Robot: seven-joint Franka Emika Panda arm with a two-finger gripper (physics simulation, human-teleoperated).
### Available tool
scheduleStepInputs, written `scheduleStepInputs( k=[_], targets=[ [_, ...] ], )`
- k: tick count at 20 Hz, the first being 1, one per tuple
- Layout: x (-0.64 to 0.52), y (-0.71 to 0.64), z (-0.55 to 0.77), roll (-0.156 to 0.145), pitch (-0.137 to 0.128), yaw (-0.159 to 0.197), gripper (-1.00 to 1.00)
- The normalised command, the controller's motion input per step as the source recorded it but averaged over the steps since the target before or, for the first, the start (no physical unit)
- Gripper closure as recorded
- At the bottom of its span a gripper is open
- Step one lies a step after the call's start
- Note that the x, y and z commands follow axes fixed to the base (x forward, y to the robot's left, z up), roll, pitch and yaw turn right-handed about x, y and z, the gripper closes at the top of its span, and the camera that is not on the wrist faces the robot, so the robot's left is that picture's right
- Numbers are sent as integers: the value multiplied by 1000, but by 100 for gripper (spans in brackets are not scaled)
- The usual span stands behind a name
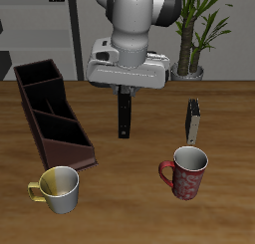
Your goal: Place the black book into the right desk caddy's right compartment
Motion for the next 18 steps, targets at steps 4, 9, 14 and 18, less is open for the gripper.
scheduleStepInputs(
  k=[4, 9, 14, 18],
  targets=[
    [-451, -438, 393, -58, -64, 11, 100],
    [-257, -373, 265, -48, -30, -44, 100],
    [-410, -564, 243, -62, -23, -80, 100],
    [-327, -374, 77, -50, -10, -34, 100]
  ],
)
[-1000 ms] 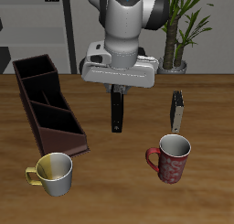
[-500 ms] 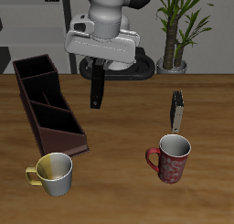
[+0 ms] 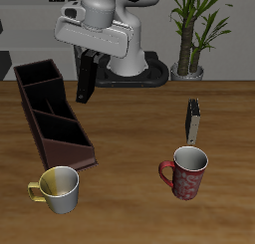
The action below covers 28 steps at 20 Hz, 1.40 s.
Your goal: Place the black book into the right desk caddy's right compartment
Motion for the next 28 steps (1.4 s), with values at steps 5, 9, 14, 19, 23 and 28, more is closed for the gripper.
scheduleStepInputs(
  k=[5, 9, 14, 19, 23, 28],
  targets=[
    [-430, -355, 89, -43, -2, -50, 100],
    [-460, -242, 220, -48, -45, -6, 100],
    [-296, -143, 110, -30, -34, 4, 100],
    [-395, -441, 100, -46, -11, -36, 100],
    [-325, -453, 73, -32, 23, -90, 100],
    [-349, -437, 63, 79, 28, -42, 100]
  ],
)
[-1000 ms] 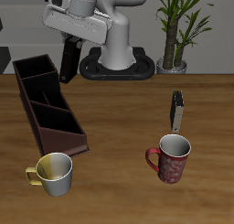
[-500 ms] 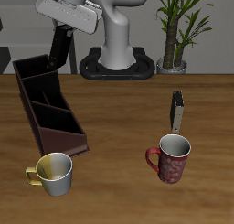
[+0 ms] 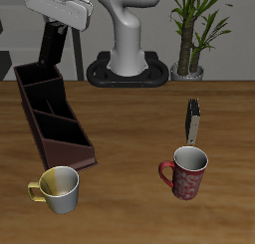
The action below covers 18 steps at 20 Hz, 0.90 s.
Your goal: Place the black book into the right desk caddy's right compartment
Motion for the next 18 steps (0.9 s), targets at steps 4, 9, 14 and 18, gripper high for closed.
scheduleStepInputs(
  k=[4, 9, 14, 18],
  targets=[
    [-291, -340, 63, 47, 5, -3, 100],
    [-160, -354, 60, 25, 12, 44, 100],
    [42, -513, 50, -22, 44, 54, 100],
    [113, -286, 39, -45, 24, 59, 100]
  ],
)
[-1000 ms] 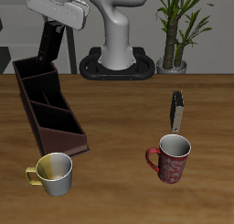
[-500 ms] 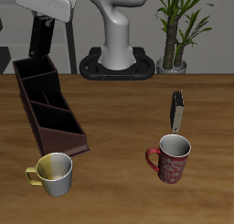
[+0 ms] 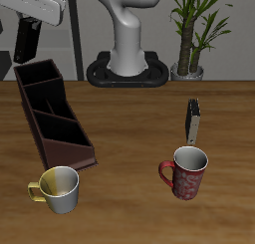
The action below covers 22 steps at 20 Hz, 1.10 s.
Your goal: Place the black book into the right desk caddy's right compartment
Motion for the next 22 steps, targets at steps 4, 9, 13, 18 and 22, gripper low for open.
scheduleStepInputs(
  k=[4, 9, 13, 18, 22],
  targets=[
    [173, -65, -65, -40, 25, 60, 100],
    [109, 304, -239, 38, 47, 23, 100],
    [29, 239, -139, 13, 13, 8, 100],
    [4, 173, -27, 12, -8, -1, 100],
    [18, 5, -76, -14, -1, 6, 100]
  ],
)
